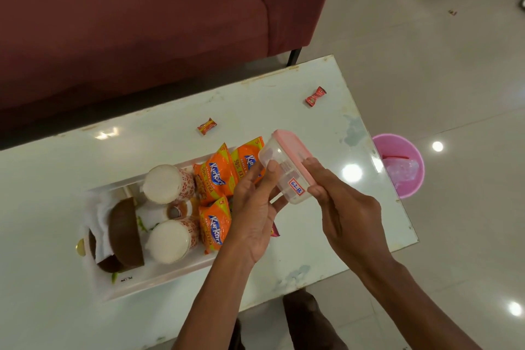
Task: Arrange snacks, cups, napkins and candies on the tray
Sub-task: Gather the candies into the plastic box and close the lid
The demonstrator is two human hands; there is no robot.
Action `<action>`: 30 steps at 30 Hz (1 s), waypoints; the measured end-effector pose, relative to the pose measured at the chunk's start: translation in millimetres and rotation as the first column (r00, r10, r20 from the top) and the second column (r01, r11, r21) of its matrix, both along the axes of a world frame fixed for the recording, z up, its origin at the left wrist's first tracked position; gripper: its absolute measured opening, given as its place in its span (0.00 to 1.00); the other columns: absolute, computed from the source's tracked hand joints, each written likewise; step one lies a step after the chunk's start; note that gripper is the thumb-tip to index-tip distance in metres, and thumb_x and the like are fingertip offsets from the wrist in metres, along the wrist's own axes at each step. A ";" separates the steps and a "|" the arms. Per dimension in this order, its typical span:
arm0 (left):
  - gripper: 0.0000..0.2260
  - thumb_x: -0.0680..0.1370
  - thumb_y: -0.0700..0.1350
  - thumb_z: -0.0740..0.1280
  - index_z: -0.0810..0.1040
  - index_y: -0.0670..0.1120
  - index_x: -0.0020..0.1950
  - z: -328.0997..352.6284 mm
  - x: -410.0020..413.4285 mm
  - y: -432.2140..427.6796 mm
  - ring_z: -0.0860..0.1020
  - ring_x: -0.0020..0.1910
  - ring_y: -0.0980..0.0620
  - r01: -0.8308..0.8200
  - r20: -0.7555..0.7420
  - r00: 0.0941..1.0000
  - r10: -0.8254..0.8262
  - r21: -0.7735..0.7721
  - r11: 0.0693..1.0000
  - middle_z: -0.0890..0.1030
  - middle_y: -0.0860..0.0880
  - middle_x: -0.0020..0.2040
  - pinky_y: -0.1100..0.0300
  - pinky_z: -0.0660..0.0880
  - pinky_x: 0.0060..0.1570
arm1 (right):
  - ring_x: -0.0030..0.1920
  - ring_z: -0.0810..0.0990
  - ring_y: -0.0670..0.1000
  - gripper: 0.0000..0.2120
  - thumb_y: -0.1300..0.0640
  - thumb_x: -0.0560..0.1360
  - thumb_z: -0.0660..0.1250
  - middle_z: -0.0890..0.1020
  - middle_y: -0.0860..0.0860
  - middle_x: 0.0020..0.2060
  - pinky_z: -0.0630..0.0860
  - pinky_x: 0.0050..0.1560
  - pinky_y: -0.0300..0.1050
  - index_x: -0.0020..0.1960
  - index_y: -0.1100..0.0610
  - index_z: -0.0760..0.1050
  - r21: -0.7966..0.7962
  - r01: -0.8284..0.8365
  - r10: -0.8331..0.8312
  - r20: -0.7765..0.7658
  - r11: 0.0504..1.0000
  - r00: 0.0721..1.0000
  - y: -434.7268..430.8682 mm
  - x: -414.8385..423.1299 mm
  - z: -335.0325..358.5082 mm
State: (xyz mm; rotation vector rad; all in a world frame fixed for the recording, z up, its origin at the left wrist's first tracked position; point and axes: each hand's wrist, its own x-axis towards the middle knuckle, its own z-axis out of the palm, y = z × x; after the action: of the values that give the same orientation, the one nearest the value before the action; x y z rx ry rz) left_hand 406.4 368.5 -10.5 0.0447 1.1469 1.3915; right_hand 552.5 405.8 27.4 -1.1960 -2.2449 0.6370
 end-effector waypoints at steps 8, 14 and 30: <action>0.23 0.70 0.52 0.77 0.81 0.49 0.63 2.8 -11.3 -3.4 0.81 0.61 0.38 0.012 0.092 0.996 -0.018 0.065 0.998 0.82 0.39 0.63 0.49 0.82 0.52 | 0.28 0.73 0.33 0.24 0.47 0.84 0.49 0.64 0.32 0.28 0.64 0.29 0.22 0.54 0.60 0.81 0.041 0.295 -0.289 -0.108 0.955 0.951 8.0 -4.2 5.8; 0.39 0.71 0.54 0.76 0.65 0.41 0.77 2.4 -21.5 -19.8 0.75 0.67 0.35 0.038 0.278 0.958 -0.074 0.132 0.991 0.76 0.35 0.69 0.42 0.71 0.68 | 0.40 0.83 0.44 0.20 0.46 0.84 0.52 0.79 0.43 0.36 0.81 0.38 0.34 0.44 0.57 0.75 -0.404 0.575 -0.691 -0.250 0.711 0.678 34.6 10.7 -30.4; 0.23 0.82 0.51 0.57 0.66 0.44 0.76 -6.2 -0.7 -27.3 0.74 0.69 0.33 0.049 0.317 0.947 -0.044 -0.009 0.999 0.75 0.36 0.70 0.37 0.67 0.69 | 0.41 0.83 0.53 0.19 0.54 0.83 0.57 0.86 0.56 0.40 0.72 0.38 0.30 0.46 0.62 0.83 -0.524 0.708 -0.714 0.242 0.474 0.657 92.8 46.8 -146.3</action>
State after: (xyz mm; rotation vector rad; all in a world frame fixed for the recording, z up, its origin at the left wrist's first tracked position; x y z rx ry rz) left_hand 405.7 341.2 -16.7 -0.1587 0.8826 1.2920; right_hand 599.3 498.6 -118.9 -2.2435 -1.2804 0.9785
